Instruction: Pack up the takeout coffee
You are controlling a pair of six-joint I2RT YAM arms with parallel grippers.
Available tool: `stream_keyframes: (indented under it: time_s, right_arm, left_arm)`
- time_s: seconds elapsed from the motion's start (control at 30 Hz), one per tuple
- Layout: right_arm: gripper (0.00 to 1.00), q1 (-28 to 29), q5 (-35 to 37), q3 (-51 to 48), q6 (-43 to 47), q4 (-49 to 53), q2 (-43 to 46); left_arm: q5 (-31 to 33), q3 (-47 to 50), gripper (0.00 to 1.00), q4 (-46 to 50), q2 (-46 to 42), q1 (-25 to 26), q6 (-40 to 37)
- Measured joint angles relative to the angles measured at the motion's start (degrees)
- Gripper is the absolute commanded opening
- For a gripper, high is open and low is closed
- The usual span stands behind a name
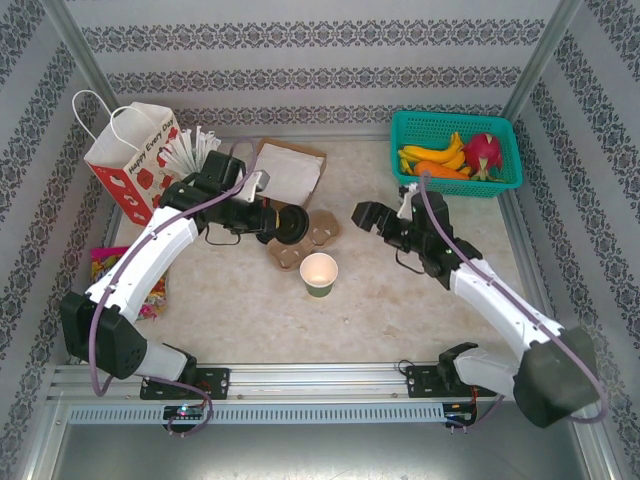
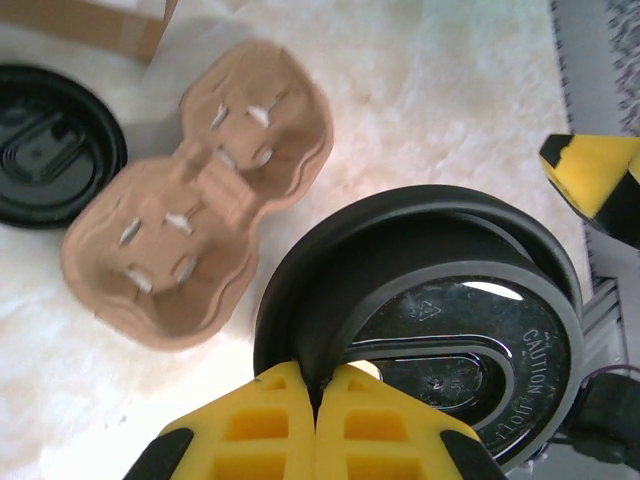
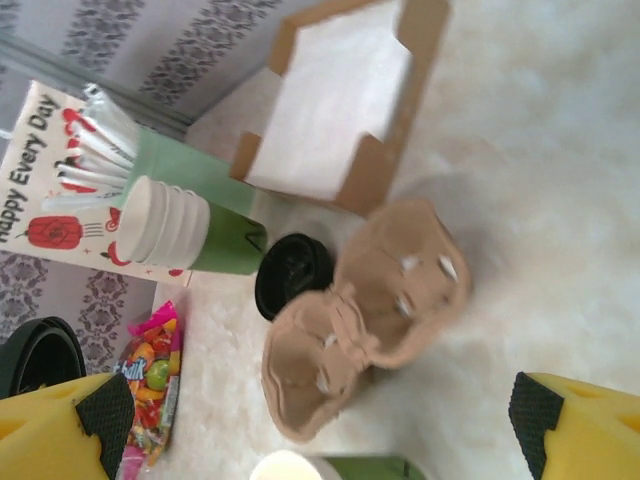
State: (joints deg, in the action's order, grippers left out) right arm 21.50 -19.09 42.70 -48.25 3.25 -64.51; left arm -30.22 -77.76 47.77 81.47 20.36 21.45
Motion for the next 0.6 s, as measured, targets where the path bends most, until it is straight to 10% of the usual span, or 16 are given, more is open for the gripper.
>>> stream_keyframes:
  time_s: [0.6]
  right_arm:
    - [0.98, 9.16, -0.04, -10.95, -14.93, -4.28, 5.2]
  left_arm:
    - [4.39, 3.23, 0.0, 3.04, 1.75, 11.3, 14.84]
